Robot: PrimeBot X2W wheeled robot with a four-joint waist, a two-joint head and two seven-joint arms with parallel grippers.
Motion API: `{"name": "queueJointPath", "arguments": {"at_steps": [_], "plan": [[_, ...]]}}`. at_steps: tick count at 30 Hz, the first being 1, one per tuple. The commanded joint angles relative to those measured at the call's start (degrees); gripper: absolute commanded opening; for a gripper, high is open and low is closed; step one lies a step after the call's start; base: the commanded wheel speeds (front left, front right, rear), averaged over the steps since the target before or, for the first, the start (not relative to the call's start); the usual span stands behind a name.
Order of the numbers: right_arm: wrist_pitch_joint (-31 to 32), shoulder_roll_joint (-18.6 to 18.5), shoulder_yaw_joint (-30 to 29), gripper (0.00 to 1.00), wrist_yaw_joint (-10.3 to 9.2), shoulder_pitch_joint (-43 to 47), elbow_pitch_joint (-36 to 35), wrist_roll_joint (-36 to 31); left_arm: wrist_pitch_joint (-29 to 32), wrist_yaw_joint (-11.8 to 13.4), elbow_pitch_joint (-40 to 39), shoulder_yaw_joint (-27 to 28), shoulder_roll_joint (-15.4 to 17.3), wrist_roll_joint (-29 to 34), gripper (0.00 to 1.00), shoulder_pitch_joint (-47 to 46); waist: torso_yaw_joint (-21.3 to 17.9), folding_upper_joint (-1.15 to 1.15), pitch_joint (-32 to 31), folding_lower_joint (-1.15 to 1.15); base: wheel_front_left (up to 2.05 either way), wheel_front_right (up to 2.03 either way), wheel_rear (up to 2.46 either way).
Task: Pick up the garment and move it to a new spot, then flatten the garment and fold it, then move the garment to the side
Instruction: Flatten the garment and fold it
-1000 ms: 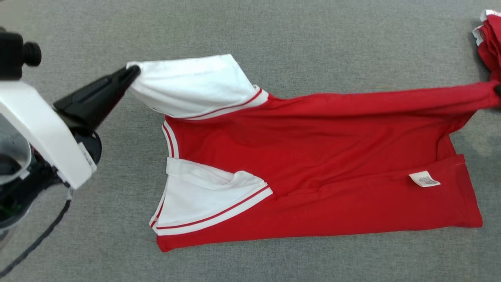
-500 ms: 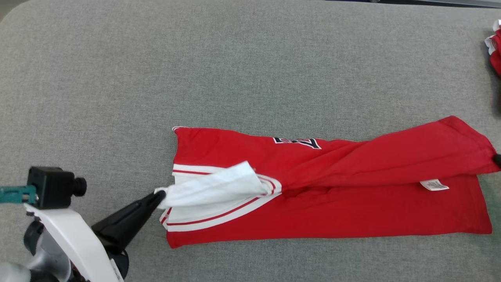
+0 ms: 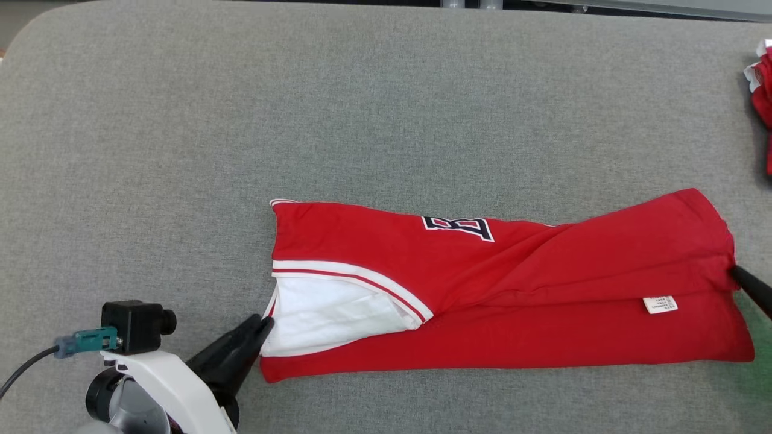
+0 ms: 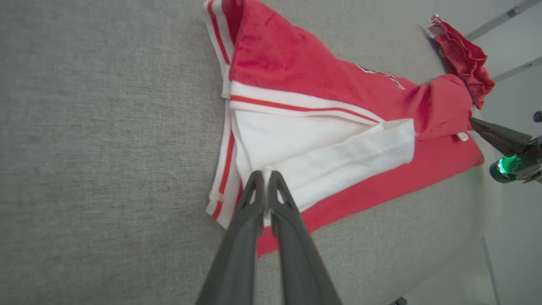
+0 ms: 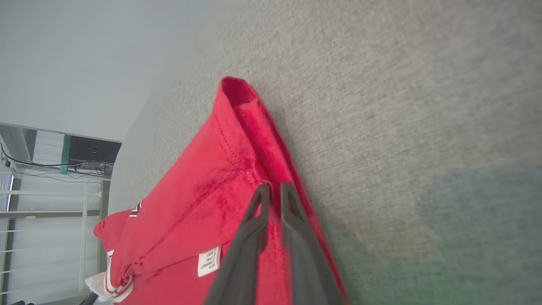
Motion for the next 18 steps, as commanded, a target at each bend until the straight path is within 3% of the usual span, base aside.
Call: {"name": "queueJointPath", "arguments": {"at_steps": [1,9,14,18], "plan": [[-1.4,0.2,-0.8,1.0,-0.01,0.5,-0.3,-0.6,-1.5,0.6,0.6,0.4,-0.6,1.1,1.0,0.2,-0.2,0.0,-0.8,0.0,0.0,0.0,0.0],[-13.6,3.1,-2.3,1.0,-0.01,7.1,-4.5,-9.0,-18.9,7.7,5.5,1.6,-8.2,11.4,1.0,3.2,0.1,0.0,-4.7,0.0,0.0,0.0,0.0],[-19.5,5.5,-0.9,1.0,-0.01,4.6,0.5,-15.8,-24.8,12.0,10.3,1.2,-14.9,17.8,1.0,3.1,1.7,0.0,-6.1,0.0,0.0,0.0,0.0],[-21.3,6.8,0.9,1.0,-0.01,1.1,6.9,-20.6,-25.6,13.0,13.0,1.9,-19.7,23.4,1.0,2.7,3.2,0.0,-6.8,0.0,0.0,0.0,0.0]]}}
